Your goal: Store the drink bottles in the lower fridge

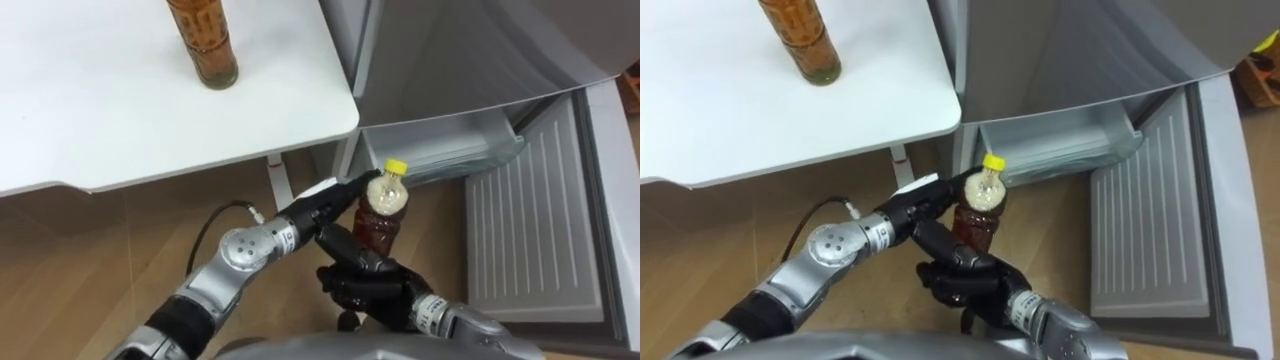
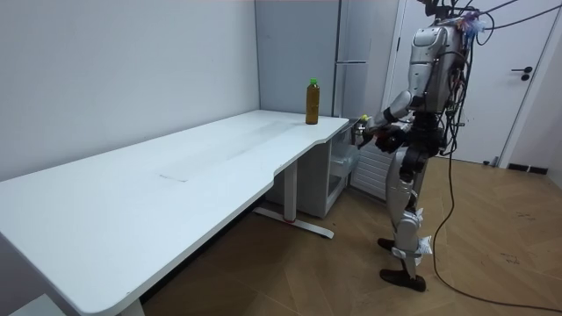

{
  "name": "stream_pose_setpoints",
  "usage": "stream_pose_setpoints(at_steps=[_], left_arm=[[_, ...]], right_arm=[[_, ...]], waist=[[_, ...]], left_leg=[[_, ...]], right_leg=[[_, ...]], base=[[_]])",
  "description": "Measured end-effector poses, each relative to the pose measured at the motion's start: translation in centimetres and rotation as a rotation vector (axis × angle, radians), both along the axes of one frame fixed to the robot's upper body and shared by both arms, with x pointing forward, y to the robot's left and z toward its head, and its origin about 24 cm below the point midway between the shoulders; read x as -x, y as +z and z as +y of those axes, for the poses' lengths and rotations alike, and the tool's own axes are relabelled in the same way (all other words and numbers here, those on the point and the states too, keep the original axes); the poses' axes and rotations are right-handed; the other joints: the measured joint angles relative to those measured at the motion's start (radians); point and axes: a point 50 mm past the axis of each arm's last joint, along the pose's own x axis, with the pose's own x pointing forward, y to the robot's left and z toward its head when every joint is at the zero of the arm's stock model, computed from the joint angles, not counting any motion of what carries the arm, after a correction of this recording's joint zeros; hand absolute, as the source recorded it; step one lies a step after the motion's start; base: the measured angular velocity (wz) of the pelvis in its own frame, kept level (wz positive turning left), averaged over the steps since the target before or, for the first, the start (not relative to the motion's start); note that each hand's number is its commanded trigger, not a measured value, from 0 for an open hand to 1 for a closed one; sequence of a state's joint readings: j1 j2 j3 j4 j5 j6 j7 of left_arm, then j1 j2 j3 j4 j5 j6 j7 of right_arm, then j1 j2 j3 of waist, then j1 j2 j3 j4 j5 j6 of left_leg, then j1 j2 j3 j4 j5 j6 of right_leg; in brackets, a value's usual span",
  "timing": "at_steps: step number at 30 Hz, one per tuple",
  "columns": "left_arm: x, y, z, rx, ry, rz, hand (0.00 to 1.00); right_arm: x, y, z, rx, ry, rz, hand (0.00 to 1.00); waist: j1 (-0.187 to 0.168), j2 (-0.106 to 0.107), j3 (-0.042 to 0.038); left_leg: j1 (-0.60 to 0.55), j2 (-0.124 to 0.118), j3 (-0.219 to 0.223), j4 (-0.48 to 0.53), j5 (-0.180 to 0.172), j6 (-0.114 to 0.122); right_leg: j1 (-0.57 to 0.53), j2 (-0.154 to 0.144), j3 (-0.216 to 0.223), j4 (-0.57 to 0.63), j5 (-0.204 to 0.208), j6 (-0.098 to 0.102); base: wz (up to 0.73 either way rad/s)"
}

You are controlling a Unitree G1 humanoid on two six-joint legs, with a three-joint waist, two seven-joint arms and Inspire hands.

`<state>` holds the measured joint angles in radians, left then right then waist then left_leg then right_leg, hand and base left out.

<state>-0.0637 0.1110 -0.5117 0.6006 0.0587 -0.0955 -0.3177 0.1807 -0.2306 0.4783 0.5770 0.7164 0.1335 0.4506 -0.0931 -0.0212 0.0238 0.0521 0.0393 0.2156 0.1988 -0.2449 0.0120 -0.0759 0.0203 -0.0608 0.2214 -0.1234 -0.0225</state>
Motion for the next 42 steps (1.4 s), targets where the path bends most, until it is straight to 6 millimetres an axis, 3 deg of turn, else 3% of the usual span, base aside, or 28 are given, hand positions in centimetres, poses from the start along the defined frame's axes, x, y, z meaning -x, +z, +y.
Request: stream_pose_setpoints(at_steps=[14, 22, 26, 28, 30, 32, 36, 39, 42], left_arm=[[1.3, -1.8, 1.3, 0.037, 0.141, 0.104, 0.0], [2.6, -3.3, 1.9, 0.18, 0.286, 0.273, 0.0], [4.5, -4.6, 3.4, 0.333, 0.439, 0.447, 0.0], [5.1, -5.0, 4.1, 0.379, 0.505, 0.494, 0.0], [6.2, -5.8, 6.1, 0.422, 0.651, 0.556, 0.0], [7.1, -6.3, 8.4, 0.393, 0.726, 0.585, 0.0], [11.5, -7.1, 13.2, 0.245, 0.825, 0.69, 0.0], [13.6, -7.3, 14.3, 0.191, 0.864, 0.749, 0.0], [14.3, -7.6, 14.3, 0.196, 0.893, 0.776, 0.0]], right_arm=[[-0.1, -0.3, 0.8, 0.061, -0.044, 0.027, 1.0], [-0.1, -0.3, 0.9, 0.055, -0.052, 0.034, 1.0], [-0.2, -0.2, 0.9, 0.052, -0.05, 0.032, 1.0], [-0.3, -0.2, 0.6, 0.048, -0.068, 0.044, 1.0], [-0.8, 0.0, -0.6, 0.043, -0.15, 0.046, 1.0], [-1.5, 0.3, -2.0, 0.032, -0.242, 0.034, 1.0], [-3.3, 1.5, -5.5, -0.046, -0.532, -0.037, 1.0], [-3.6, 1.9, -6.7, -0.04, -0.599, -0.068, 1.0], [-3.4, 1.6, -6.8, -0.031, -0.593, -0.06, 1.0]], waist=[[0.03, -0.004, -0.002], [0.072, -0.003, -0.0101], [0.077, 0.009, -0.0179], [0.078, 0.01, -0.0181], [0.082, 0.01, -0.0185], [0.079, 0.01, -0.0186], [0.072, 0.011, -0.0215], [0.07, 0.011, -0.0216], [0.071, 0.011, -0.021]], left_leg=[[0.015, 0.0, -0.014, -0.003, 0.0, 0.0], [0.015, 0.002, -0.027, 0.0, 0.0, 0.0], [0.039, 0.006, -0.03, -0.01, 0.001, -0.001], [0.042, 0.005, -0.033, -0.011, 0.001, -0.001], [0.043, 0.004, -0.037, -0.011, 0.001, -0.001], [0.044, 0.002, -0.037, -0.011, 0.001, -0.001], [0.026, 0.0, -0.038, -0.008, 0.001, -0.001], [0.008, 0.0, -0.05, -0.001, 0.001, -0.001], [-0.002, 0.0, -0.071, 0.003, 0.001, -0.001]], right_leg=[[0.022, -0.002, -0.014, -0.004, -0.001, 0.0], [0.029, -0.002, -0.025, -0.013, -0.002, -0.002], [0.052, -0.006, -0.028, -0.02, -0.002, -0.002], [0.058, -0.007, -0.033, -0.021, -0.002, -0.002], [0.059, -0.009, -0.034, -0.02, -0.002, -0.001], [0.061, -0.009, -0.034, -0.02, -0.002, -0.001], [0.049, -0.01, -0.038, -0.015, -0.003, -0.001], [0.039, -0.009, -0.05, -0.015, -0.003, -0.001], [0.038, -0.015, -0.057, -0.016, -0.004, -0.003]], base=[[0.02], [0.03], [0.01], [0.07], [0.0], [0.0], [0.02], [0.11], [0.16]])
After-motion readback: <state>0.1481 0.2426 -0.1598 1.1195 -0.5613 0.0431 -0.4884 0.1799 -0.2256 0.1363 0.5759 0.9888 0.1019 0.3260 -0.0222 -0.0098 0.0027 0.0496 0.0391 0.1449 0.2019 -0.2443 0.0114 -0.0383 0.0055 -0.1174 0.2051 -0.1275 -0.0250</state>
